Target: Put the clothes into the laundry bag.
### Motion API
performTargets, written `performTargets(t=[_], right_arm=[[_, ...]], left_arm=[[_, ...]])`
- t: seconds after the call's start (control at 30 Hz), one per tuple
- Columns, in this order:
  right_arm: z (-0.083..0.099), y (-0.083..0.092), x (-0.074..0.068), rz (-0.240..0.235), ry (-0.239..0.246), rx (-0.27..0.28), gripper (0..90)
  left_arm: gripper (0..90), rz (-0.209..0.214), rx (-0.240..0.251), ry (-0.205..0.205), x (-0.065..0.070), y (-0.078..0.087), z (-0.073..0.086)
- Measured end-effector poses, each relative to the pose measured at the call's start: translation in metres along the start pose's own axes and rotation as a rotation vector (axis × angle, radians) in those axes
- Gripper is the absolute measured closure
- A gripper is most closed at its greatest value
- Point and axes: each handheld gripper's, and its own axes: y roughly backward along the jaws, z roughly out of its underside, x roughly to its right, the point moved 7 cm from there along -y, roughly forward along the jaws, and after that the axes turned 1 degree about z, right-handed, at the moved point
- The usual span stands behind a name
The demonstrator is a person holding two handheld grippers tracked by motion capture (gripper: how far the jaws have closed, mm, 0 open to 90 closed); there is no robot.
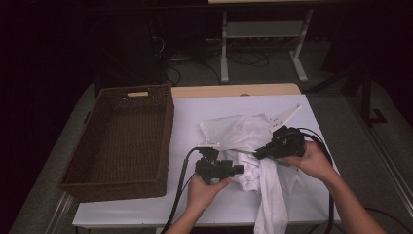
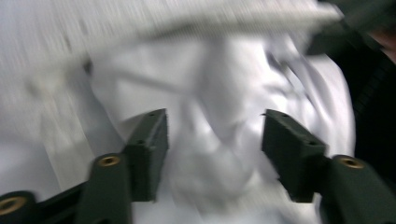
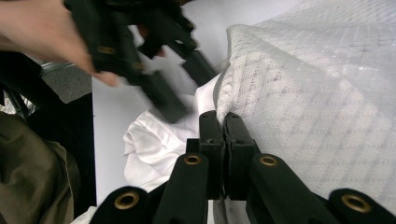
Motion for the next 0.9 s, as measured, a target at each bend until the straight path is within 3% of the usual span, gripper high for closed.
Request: performTargets(t=[0.1, 0.2, 0.27, 0.3, 0.33, 0.37, 0.43, 0.6, 0.73, 0.8, 0.87, 0.9], right_arm=[[-0.001, -0.002, 0.002, 0.008, 0.002, -0.006, 87.7], [-0.002, -0.005, 0.001, 0.007, 0.003, -0.014, 87.8], [-0.002, -0.008, -0.001, -0.005, 0.010, -0.028, 87.7], [-0.002, -0.009, -0.002, -0.011, 0.014, -0.032, 87.7], [-0.002, -0.009, -0.003, -0.013, 0.019, -0.036, 87.7], [-0.002, -0.009, -0.004, -0.017, 0.019, -0.039, 87.7], [-0.003, -0.008, -0.005, -0.019, 0.027, -0.038, 87.7], [-0.005, -0.001, -0.013, -0.035, 0.053, -0.018, 87.7], [-0.008, 0.005, -0.025, -0.052, 0.088, 0.003, 87.8], [-0.012, 0.009, -0.031, -0.078, 0.095, 0.032, 87.9], [-0.013, 0.011, -0.033, -0.096, 0.101, 0.036, 87.9], [-0.014, 0.012, -0.034, -0.109, 0.098, 0.040, 87.9]], left_arm=[[36.6, 0.027, -0.040, 0.000, 0.003, -0.002, 0.009], [36.9, 0.008, -0.055, -0.010, 0.002, -0.020, 0.008], [50.7, -0.041, -0.023, -0.050, -0.003, -0.032, 0.005], [57.2, -0.045, 0.001, -0.041, -0.005, -0.036, 0.002], [65.1, -0.015, 0.036, -0.009, -0.007, -0.040, -0.001], [74.7, -0.002, 0.050, -0.001, -0.007, -0.042, -0.003], [81.5, 0.004, 0.094, -0.001, -0.004, -0.043, -0.008], [83.4, 0.065, 0.178, -0.029, 0.013, -0.019, -0.019], [83.5, 0.079, 0.216, -0.056, 0.025, -0.002, -0.031], [83.4, 0.051, 0.225, -0.068, 0.025, -0.005, -0.032], [83.2, 0.017, 0.222, -0.044, 0.017, -0.015, -0.033], [82.9, -0.024, 0.219, -0.048, 0.009, -0.022, -0.035]])
